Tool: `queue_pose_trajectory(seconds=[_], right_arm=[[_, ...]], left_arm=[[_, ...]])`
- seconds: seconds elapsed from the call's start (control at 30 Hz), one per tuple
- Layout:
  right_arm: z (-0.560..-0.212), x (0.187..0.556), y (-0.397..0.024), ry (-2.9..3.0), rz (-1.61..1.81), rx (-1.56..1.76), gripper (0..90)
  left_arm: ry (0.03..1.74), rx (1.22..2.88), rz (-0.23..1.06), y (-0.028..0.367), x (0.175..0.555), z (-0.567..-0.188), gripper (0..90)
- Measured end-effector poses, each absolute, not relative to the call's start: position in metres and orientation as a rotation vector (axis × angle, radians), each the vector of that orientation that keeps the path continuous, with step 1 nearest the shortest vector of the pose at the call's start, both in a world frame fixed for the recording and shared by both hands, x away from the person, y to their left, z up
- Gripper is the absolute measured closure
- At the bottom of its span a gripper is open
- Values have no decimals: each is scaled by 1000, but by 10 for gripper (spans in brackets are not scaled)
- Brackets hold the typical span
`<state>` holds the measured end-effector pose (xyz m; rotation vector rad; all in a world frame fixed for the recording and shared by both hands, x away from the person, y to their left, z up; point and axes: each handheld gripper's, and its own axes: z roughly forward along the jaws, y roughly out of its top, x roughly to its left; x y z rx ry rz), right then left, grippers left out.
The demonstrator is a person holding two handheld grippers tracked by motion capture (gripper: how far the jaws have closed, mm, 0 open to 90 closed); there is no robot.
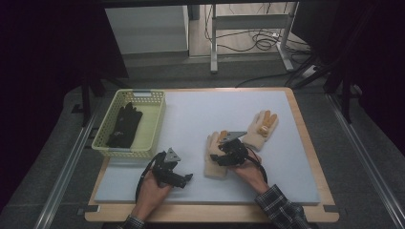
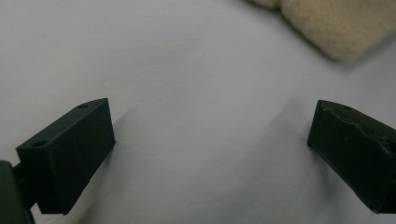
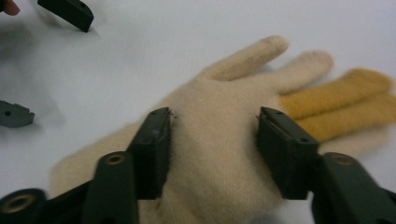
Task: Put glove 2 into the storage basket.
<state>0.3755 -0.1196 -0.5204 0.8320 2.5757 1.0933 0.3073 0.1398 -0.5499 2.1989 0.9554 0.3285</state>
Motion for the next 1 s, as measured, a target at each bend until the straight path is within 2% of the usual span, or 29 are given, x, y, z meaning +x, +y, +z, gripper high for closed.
queue_pose_trajectory(seconds=[0.1, 0.3, 0.63, 1.0], right_arm=[[-518, 375, -124, 2580, 1134, 860, 381], [-508, 374, -136, 2547, 1149, 865, 380], [-499, 383, -161, 2495, 1118, 922, 451], [-484, 413, -215, 2369, 1056, 1075, 488]], left_arm=[[956, 2199, 328, 140, 307, -550, 7], [956, 2199, 329, 140, 307, -550, 7], [955, 2199, 329, 140, 307, -550, 7], [955, 2199, 329, 140, 307, -550, 6]])
